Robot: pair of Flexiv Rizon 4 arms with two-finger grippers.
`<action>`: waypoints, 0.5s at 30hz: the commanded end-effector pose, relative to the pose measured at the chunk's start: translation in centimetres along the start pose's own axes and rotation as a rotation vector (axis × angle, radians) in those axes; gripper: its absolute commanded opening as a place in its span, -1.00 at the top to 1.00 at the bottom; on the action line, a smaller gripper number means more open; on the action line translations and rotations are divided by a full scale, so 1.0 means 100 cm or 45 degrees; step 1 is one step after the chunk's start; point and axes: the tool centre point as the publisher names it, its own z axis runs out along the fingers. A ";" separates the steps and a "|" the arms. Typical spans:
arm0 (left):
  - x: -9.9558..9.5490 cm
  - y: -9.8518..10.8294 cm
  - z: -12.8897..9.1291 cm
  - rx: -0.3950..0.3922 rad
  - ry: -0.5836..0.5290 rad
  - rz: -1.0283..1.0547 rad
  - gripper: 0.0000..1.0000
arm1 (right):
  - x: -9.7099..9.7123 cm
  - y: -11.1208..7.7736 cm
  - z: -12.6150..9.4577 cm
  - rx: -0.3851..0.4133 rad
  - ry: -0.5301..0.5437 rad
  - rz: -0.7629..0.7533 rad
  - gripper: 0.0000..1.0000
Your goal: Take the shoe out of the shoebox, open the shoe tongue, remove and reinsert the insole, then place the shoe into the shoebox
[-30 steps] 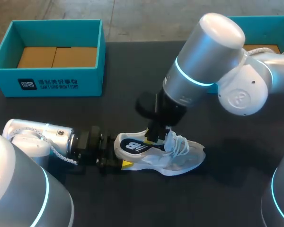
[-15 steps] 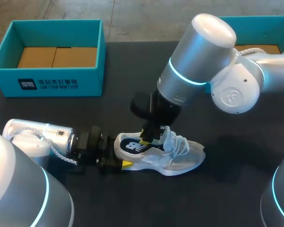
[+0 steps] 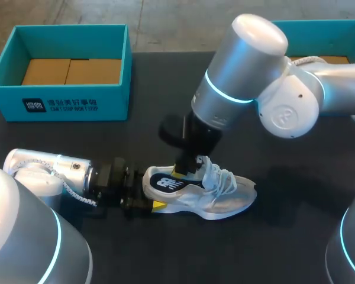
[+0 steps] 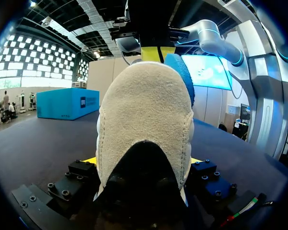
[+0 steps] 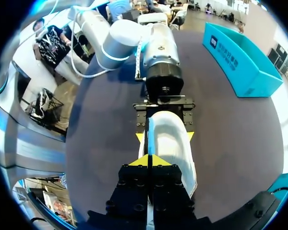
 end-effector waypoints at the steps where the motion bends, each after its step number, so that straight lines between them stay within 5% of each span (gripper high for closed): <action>1: -0.002 0.003 0.001 0.000 -0.003 0.001 1.00 | 0.007 0.001 -0.010 0.013 -0.021 0.002 1.00; 8: -0.002 0.003 0.001 0.000 -0.003 0.001 1.00 | 0.009 0.002 -0.023 -0.003 -0.038 -0.016 1.00; 15: -0.002 0.003 0.001 0.000 -0.003 0.001 1.00 | 0.016 -0.004 -0.061 -0.008 -0.094 -0.028 1.00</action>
